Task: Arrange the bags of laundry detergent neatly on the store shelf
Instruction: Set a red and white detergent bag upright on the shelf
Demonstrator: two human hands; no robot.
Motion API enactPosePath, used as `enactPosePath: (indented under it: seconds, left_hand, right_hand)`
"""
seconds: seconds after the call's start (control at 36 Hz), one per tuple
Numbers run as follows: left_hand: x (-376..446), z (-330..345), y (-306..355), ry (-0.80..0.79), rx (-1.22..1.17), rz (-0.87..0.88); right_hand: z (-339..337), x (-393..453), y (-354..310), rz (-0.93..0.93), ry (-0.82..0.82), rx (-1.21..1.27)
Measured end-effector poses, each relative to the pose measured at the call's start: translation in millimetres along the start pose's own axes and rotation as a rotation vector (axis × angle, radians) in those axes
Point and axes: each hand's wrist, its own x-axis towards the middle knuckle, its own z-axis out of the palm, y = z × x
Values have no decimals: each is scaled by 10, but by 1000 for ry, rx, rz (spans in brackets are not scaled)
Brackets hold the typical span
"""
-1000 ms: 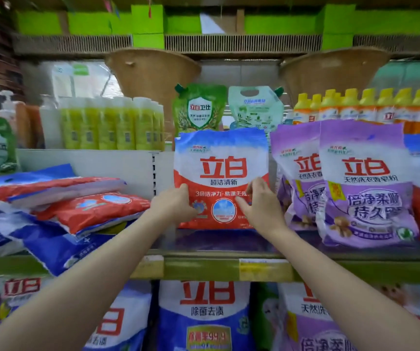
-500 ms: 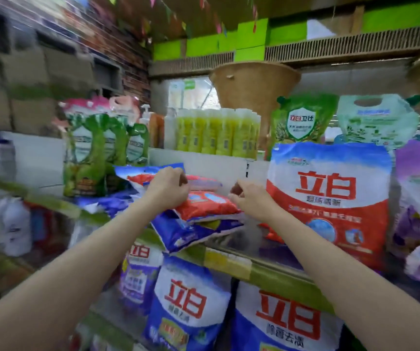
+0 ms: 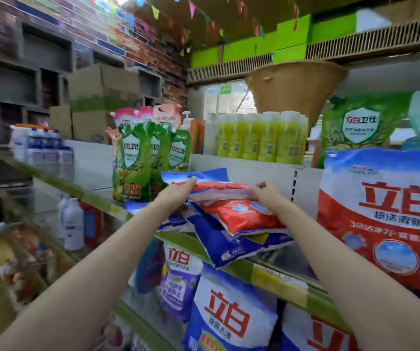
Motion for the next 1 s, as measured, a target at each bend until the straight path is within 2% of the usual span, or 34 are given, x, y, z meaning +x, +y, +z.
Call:
enactPosePath:
  seconds: [0.08, 0.19, 0.33, 0.42, 0.56, 0.67, 0.78, 0.86, 1.0]
  left_hand:
    - [63, 27, 31, -30, -16, 25]
    - [156, -38, -27, -121, -184, 23]
    - [173, -76, -140, -260, -358, 107]
    - [94, -108, -195, -270, -406, 160]
    - [-41, -80, -231, -90, -240, 305]
    - [-101, 20, -167, 0, -98, 440]
    - [-293, 194, 85, -10, 46, 570]
    - [-532, 434, 375, 17, 168, 683]
    - [-905, 1002, 693, -153, 195, 750]
  right_hand:
    - [-32, 26, 14, -2, 25, 160]
    - [-37, 2, 62, -38, 74, 303]
    - [-21, -95, 92, -25, 122, 402]
    - [-87, -183, 76, 7, 89, 412]
    - [-177, -328, 91, -33, -100, 495]
    - [-266, -482, 167, -82, -152, 487]
    - [-457, -704, 355, -60, -109, 522]
    - [-665, -912, 619, 41, -42, 512]
    - [-1168, -1396, 990, 194, 127, 423]
